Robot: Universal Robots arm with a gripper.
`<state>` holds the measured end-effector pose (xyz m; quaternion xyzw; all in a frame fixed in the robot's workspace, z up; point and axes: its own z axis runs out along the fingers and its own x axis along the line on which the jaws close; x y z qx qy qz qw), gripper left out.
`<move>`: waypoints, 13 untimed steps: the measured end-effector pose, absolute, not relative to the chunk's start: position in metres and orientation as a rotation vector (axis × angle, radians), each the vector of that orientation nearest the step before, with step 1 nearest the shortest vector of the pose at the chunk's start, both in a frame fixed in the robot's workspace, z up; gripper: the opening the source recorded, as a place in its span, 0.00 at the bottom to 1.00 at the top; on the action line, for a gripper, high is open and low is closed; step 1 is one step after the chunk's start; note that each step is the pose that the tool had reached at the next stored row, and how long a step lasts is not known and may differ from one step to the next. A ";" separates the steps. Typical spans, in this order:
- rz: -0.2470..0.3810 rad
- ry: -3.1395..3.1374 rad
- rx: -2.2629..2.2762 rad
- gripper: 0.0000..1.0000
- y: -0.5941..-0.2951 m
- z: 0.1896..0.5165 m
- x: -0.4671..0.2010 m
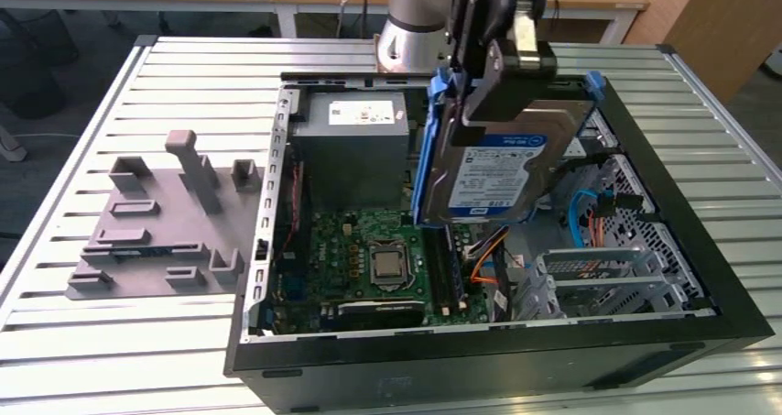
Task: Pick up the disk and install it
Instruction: 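Insert the disk into the insertion slot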
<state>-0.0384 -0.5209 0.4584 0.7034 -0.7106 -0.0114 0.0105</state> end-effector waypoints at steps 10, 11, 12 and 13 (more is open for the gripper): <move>-0.034 -2.219 2.197 0.36 -0.538 0.457 -0.032; -0.034 -2.219 2.197 0.36 -0.541 0.456 -0.032; -0.034 -2.220 2.197 0.36 -0.543 0.456 -0.031; -0.034 -2.220 2.197 0.36 -0.544 0.456 -0.029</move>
